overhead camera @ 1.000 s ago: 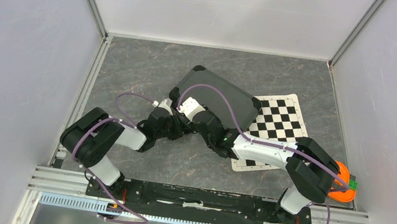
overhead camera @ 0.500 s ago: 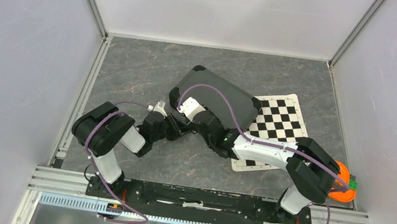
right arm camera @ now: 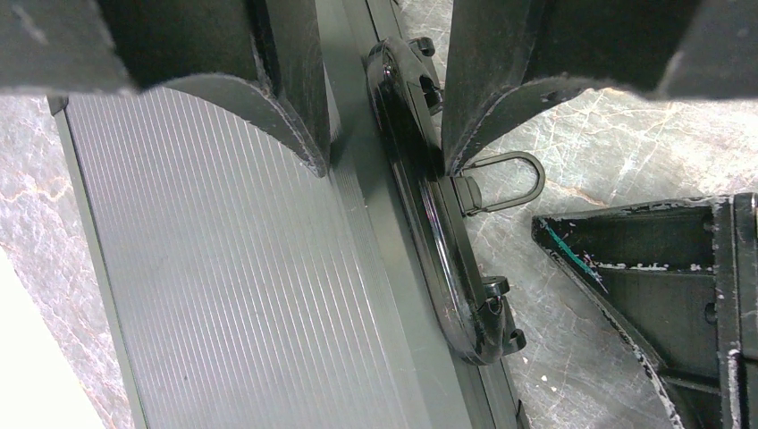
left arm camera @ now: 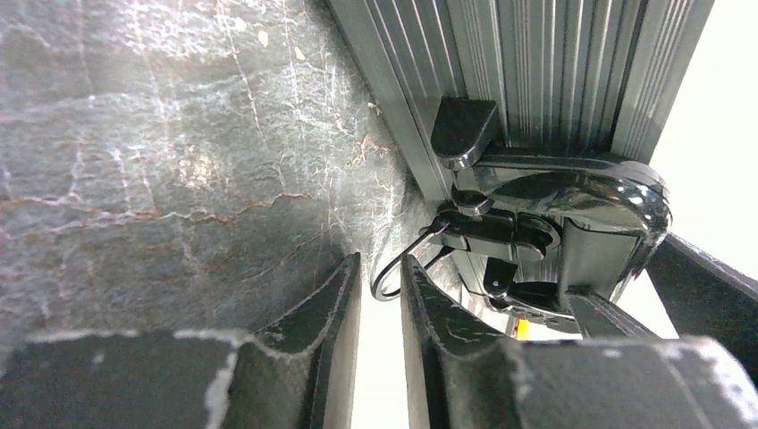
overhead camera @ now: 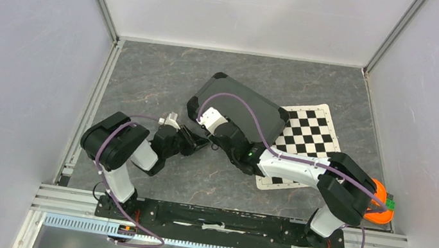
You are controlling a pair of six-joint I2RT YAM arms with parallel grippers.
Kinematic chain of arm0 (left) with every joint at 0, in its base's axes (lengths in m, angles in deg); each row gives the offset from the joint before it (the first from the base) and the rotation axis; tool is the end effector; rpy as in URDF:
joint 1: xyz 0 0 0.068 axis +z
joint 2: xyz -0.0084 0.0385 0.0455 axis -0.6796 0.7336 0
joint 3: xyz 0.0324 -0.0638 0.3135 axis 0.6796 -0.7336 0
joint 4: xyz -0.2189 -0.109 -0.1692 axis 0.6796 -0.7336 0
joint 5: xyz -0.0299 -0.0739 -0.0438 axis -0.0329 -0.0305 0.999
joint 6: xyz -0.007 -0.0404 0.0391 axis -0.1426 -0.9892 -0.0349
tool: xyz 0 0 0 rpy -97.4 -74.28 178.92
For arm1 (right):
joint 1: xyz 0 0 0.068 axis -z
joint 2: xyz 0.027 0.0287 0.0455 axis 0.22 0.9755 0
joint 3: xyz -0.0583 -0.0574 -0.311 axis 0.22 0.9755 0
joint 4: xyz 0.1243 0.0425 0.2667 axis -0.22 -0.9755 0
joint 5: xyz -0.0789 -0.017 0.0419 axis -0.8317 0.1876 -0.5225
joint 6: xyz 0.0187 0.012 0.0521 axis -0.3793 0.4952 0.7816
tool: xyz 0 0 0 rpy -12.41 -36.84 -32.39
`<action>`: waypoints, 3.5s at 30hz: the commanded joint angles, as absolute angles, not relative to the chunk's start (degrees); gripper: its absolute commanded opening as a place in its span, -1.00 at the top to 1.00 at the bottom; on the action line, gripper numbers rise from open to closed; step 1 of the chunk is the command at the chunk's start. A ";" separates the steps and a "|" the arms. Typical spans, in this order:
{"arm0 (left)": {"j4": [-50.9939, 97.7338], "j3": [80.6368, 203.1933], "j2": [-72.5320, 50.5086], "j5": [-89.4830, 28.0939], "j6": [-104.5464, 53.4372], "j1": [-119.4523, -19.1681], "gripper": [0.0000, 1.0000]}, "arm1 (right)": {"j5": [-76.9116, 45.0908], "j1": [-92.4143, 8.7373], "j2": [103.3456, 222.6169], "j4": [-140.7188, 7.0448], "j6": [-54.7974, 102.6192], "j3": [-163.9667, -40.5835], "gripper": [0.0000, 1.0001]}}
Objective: Pack up texas hold em set
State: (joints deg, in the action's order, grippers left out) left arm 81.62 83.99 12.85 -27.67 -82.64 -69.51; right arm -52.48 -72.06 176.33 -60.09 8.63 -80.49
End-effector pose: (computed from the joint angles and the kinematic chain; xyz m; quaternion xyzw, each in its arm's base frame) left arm 0.2266 -0.1225 0.0996 -0.2504 0.8012 -0.4529 0.3004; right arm 0.2142 0.3239 0.2268 -0.3813 0.7759 -0.0056 0.5025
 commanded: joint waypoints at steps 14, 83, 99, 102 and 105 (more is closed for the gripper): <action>92.63 83.42 19.17 -24.70 -82.10 -68.64 0.21 | -47.58 -70.74 179.72 -68.94 13.54 -77.49 0.14; 16.52 107.97 4.81 -50.89 -53.17 -81.75 0.96 | -50.54 -67.88 182.09 -73.28 15.58 -79.64 0.24; 13.57 107.32 -0.50 -48.36 -52.35 -81.75 0.96 | -51.21 -67.20 183.66 -74.10 15.79 -80.06 0.26; 11.56 107.85 -1.62 -48.38 -51.67 -81.75 0.96 | -51.62 -67.16 184.15 -74.32 15.93 -80.26 0.26; 9.78 108.46 -2.47 -48.20 -51.02 -81.75 0.96 | -52.47 -67.12 184.61 -74.83 16.00 -80.67 0.26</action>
